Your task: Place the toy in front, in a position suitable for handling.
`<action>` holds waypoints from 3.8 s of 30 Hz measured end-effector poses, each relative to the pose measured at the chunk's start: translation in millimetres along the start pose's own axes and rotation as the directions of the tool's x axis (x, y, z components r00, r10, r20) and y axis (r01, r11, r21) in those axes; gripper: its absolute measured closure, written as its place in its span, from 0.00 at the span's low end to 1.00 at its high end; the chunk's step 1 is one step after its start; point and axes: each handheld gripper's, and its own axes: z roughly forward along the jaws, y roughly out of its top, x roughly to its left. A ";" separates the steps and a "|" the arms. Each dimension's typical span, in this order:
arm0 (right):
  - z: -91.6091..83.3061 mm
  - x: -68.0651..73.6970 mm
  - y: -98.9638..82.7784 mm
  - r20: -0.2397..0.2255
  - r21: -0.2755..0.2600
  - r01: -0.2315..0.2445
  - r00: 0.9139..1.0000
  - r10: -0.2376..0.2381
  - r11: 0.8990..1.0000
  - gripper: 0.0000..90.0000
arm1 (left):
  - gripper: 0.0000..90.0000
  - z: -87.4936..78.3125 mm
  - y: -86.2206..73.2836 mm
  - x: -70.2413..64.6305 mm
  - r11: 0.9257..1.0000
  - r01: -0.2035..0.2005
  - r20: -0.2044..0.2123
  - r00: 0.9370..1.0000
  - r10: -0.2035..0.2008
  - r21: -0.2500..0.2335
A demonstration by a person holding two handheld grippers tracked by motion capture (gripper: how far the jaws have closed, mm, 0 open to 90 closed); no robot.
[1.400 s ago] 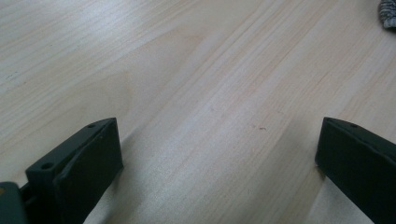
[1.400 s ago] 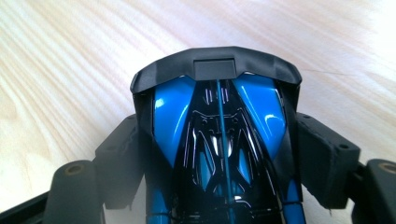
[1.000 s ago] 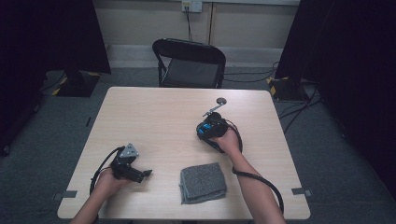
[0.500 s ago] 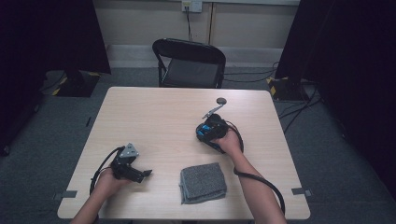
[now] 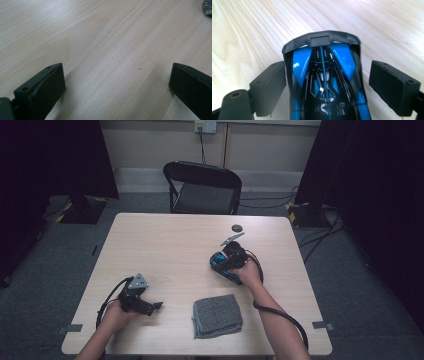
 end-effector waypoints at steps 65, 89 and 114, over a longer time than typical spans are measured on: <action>-55.9 1.0 -111.7 0.083 -0.124 0.012 0.997 -0.002 0.992 0.12 | 0.00 -2.0 -2.0 -3.7 1.000 0.025 -0.023 0.999 -0.025 -0.001; -41.2 -5.1 -92.6 0.012 -0.140 0.084 0.996 -0.084 0.986 0.24 | 0.18 -6.4 0.7 -8.1 1.000 0.004 -0.014 1.000 -0.004 0.001; -42.1 -5.1 -93.5 0.020 -0.147 0.079 0.997 -0.077 0.986 0.27 | 0.29 8.7 72.2 -87.7 0.993 -0.113 0.277 0.954 0.115 -0.027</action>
